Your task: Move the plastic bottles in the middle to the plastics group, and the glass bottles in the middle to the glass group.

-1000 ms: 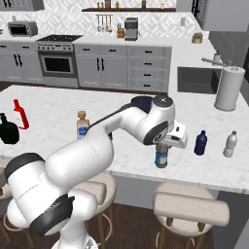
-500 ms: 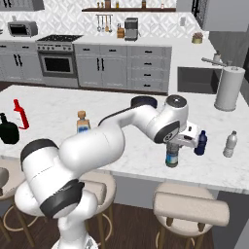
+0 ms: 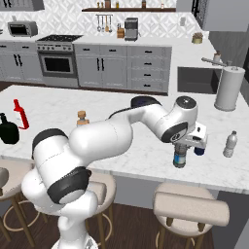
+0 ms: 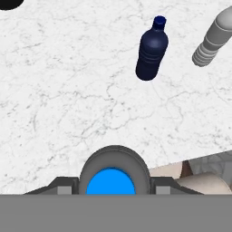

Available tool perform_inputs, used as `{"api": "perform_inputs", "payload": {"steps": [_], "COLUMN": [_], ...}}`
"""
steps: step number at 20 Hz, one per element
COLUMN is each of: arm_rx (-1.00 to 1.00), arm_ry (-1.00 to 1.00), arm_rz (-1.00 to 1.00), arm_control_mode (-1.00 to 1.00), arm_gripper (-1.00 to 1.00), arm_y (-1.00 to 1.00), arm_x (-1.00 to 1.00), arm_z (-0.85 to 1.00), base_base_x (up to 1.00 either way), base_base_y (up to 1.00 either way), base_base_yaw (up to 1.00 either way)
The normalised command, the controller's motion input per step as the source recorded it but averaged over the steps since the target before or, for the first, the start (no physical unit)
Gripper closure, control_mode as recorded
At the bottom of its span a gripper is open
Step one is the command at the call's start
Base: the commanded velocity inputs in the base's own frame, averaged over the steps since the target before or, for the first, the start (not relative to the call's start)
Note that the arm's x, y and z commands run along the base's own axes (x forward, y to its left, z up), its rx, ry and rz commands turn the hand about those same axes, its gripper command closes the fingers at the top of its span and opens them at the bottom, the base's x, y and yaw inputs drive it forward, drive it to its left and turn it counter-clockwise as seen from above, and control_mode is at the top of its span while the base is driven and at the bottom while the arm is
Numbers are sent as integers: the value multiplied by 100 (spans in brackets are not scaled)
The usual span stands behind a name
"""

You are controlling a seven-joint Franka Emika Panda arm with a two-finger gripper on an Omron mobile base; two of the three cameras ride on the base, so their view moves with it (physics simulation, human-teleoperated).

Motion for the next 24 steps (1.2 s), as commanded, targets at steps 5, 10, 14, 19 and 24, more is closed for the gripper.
{"api": "perform_inputs", "payload": {"steps": [5, 10, 14, 19, 24], "arm_rx": [0, 0, 0, 0, 0], "arm_ry": [0, 0, 0, 0, 0], "arm_rz": [0, 0, 0, 0, 0], "arm_control_mode": [-100, -100, -100, -100, -100], "arm_gripper": [100, 100, 100, 100, 100], "arm_y": [-21, -2, -28, -28, -20], "arm_x": [16, 4, 2, 6, 3], "arm_z": [-5, -1, -1, -9, -9], "base_base_x": [0, 0, 0, 0, 0], "base_base_y": [0, 0, 0, 0, 0], "base_base_yaw": [0, 0, 0, 0, 0]}}
